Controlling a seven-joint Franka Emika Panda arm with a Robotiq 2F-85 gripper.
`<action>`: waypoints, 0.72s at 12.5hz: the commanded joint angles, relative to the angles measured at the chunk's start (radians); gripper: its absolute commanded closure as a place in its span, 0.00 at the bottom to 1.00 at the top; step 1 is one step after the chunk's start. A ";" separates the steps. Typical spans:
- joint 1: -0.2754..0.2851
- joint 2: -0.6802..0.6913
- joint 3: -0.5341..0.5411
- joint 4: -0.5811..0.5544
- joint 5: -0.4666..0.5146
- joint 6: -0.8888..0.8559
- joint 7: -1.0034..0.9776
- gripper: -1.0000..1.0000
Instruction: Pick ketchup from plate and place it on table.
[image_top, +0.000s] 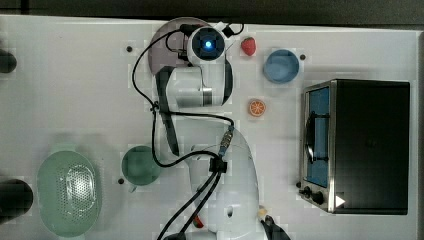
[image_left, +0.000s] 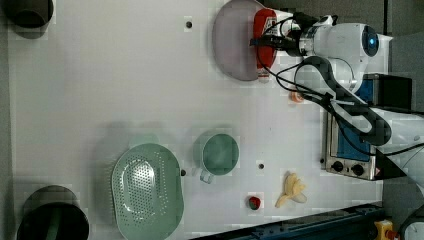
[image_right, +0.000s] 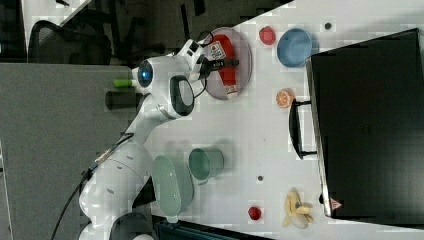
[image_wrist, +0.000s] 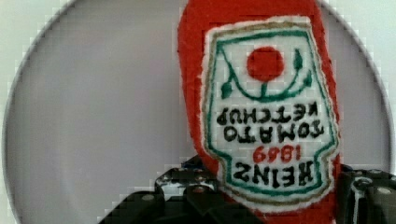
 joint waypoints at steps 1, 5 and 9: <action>-0.001 -0.100 0.012 0.081 -0.001 -0.089 0.056 0.38; -0.024 -0.247 0.010 0.096 0.082 -0.371 0.061 0.38; -0.063 -0.405 -0.005 0.062 0.102 -0.636 0.061 0.38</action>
